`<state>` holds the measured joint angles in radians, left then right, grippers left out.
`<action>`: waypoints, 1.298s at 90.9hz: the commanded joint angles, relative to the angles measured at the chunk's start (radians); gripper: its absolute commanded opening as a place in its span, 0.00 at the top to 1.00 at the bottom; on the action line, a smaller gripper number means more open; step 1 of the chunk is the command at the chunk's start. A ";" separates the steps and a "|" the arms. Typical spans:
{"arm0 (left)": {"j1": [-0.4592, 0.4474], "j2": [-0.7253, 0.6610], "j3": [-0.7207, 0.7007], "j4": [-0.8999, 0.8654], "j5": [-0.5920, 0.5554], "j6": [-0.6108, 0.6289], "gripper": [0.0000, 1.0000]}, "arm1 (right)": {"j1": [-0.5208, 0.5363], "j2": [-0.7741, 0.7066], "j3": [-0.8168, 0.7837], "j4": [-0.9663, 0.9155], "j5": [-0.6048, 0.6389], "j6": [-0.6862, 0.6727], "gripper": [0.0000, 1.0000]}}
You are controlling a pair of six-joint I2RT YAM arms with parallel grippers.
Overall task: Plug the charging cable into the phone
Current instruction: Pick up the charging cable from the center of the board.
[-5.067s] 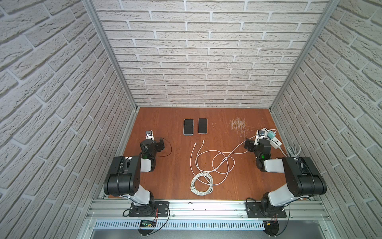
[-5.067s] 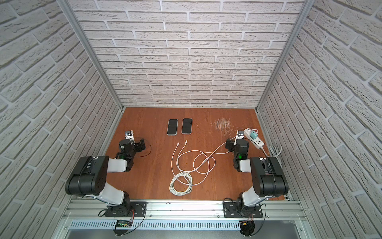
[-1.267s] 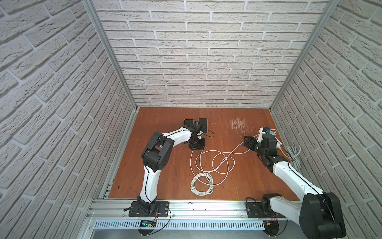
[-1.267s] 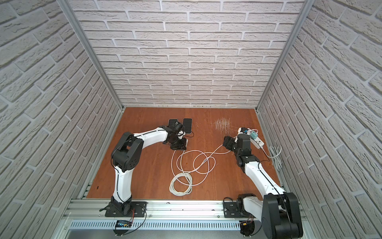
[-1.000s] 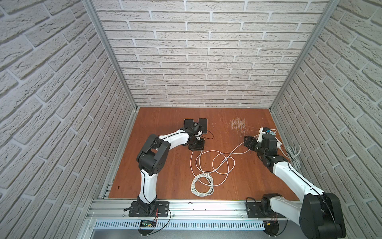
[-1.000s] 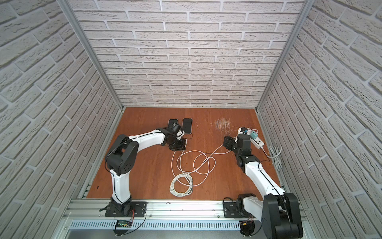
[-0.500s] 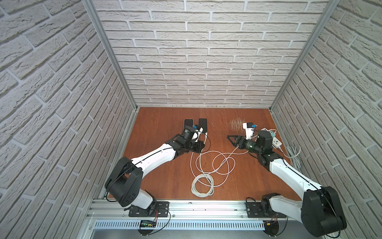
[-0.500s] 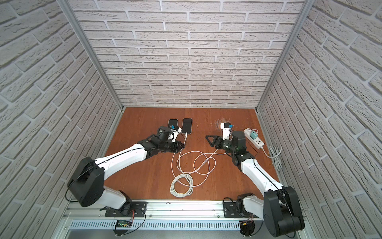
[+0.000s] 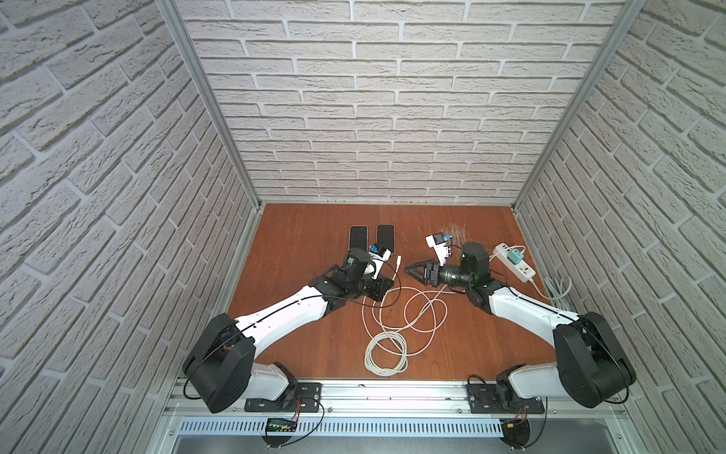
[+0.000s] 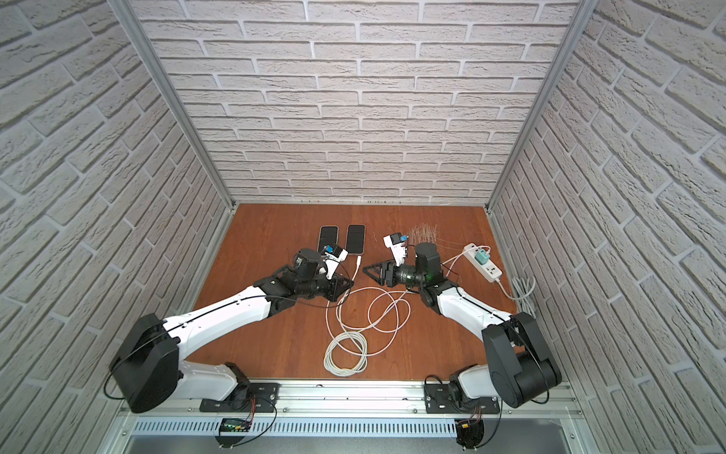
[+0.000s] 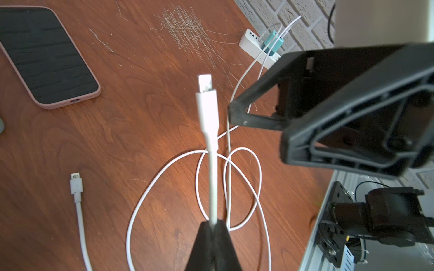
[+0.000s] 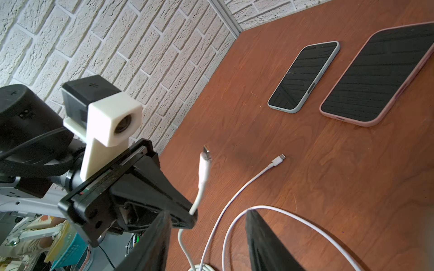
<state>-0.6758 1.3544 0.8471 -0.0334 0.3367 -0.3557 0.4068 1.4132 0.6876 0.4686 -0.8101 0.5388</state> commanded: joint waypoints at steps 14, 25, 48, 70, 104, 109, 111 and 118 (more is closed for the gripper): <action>-0.009 -0.042 -0.032 0.059 0.032 -0.005 1.00 | 0.038 0.063 0.025 0.203 -0.054 0.063 0.52; -0.009 -0.057 -0.050 0.090 0.025 -0.025 1.00 | 0.040 0.071 0.005 0.263 -0.046 0.092 0.56; -0.009 -0.066 -0.075 0.142 0.034 -0.053 1.00 | 0.048 0.130 -0.009 0.379 -0.043 0.152 0.67; -0.009 -0.066 -0.091 0.169 0.035 -0.067 1.00 | 0.054 0.141 -0.014 0.386 -0.045 0.151 0.67; -0.009 -0.069 -0.100 0.176 0.041 -0.068 1.00 | 0.059 0.150 -0.017 0.396 -0.048 0.152 0.83; -0.010 -0.068 -0.100 0.177 0.041 -0.069 1.00 | 0.060 0.150 -0.017 0.396 -0.048 0.151 0.85; -0.009 -0.068 -0.100 0.177 0.041 -0.070 1.00 | 0.061 0.151 -0.016 0.396 -0.049 0.150 0.86; -0.009 -0.065 -0.102 0.180 0.039 -0.071 1.00 | 0.061 0.150 -0.019 0.397 -0.050 0.148 0.89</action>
<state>-0.6777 1.3075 0.7597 0.0986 0.3580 -0.4206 0.4610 1.5616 0.6838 0.8227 -0.8520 0.6926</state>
